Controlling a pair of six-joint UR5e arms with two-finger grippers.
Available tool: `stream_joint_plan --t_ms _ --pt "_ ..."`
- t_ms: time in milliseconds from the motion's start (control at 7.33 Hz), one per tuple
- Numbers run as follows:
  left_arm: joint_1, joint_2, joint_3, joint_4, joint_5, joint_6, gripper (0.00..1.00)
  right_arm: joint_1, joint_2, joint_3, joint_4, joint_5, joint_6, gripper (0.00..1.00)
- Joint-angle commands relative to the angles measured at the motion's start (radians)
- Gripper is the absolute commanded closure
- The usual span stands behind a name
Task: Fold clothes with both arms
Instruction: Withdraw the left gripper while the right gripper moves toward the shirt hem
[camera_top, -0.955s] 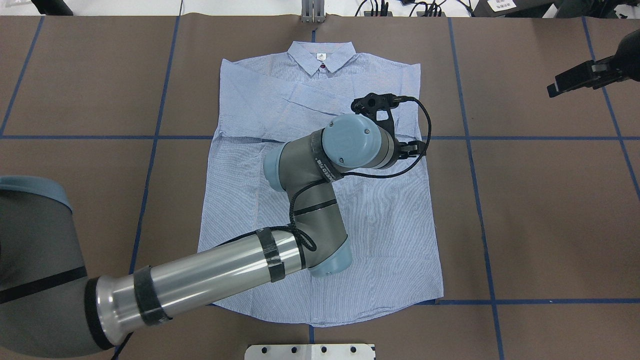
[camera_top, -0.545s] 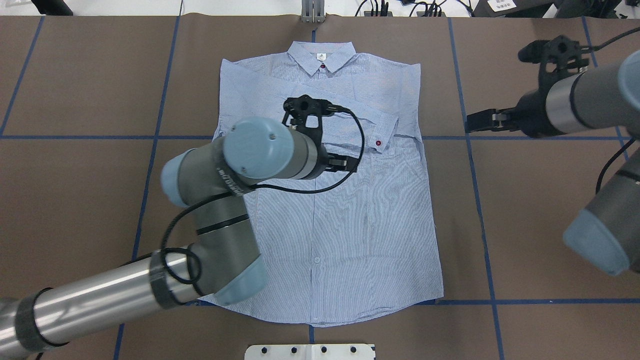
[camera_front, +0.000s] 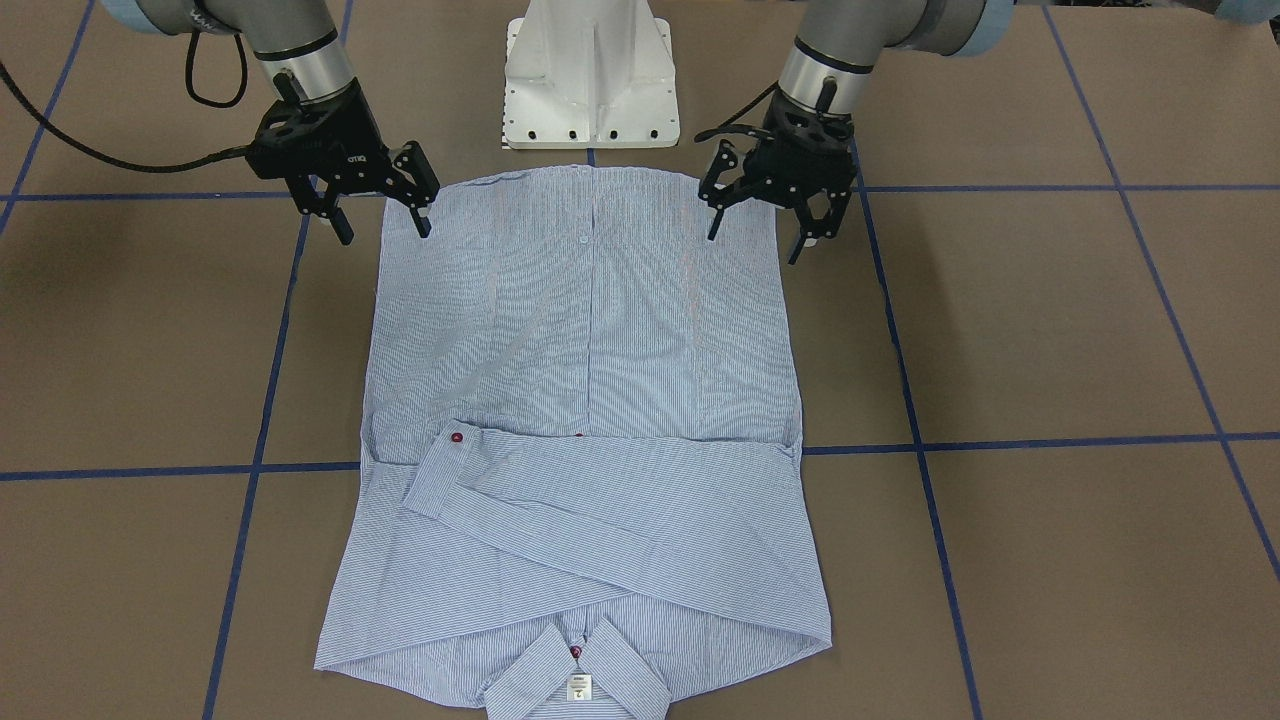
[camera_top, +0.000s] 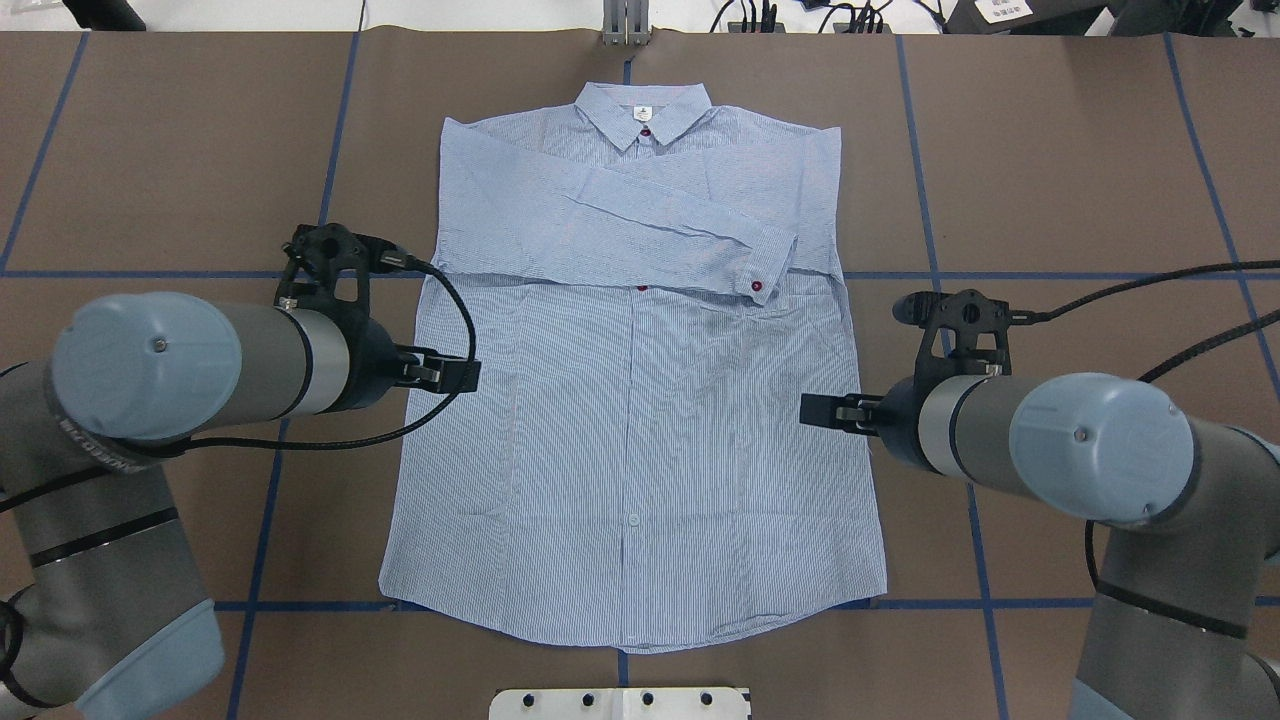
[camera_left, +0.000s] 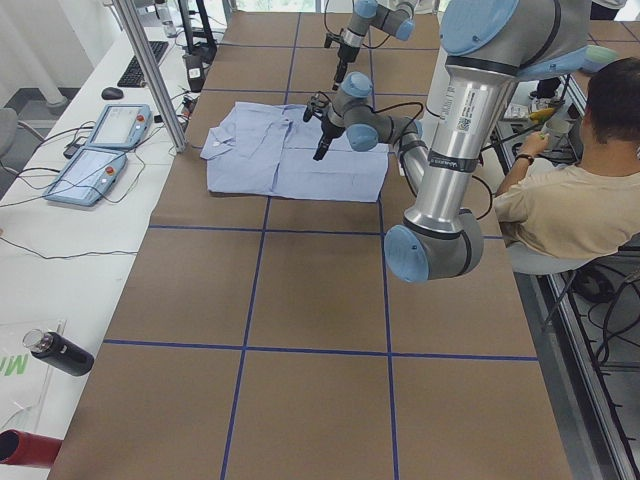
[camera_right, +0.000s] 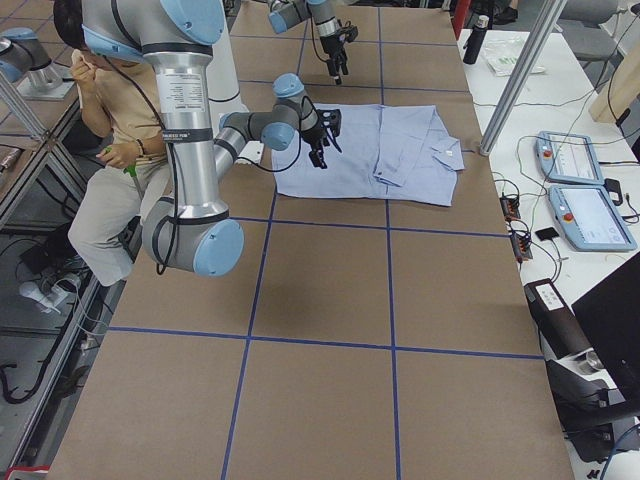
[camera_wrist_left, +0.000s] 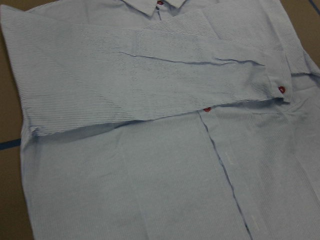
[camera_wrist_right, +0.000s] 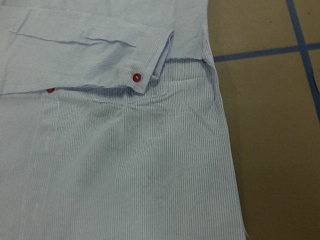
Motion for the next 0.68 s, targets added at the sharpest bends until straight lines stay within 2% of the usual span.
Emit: stream_joint_plan --t_ms 0,136,273,545 --pt "0.053 0.113 -0.021 -0.050 0.076 -0.235 0.00 -0.120 -0.046 0.080 -0.111 -0.090 0.175 0.00" --pt "0.083 0.156 -0.019 -0.100 0.076 -0.254 0.00 -0.166 -0.056 0.103 -0.111 -0.150 0.194 0.00" --pt "0.140 0.205 -0.016 -0.170 0.085 -0.310 0.00 -0.186 -0.073 0.117 -0.109 -0.165 0.220 0.00" --pt "0.255 0.230 -0.007 -0.174 0.142 -0.407 0.00 -0.189 -0.073 0.117 -0.109 -0.187 0.220 0.00"
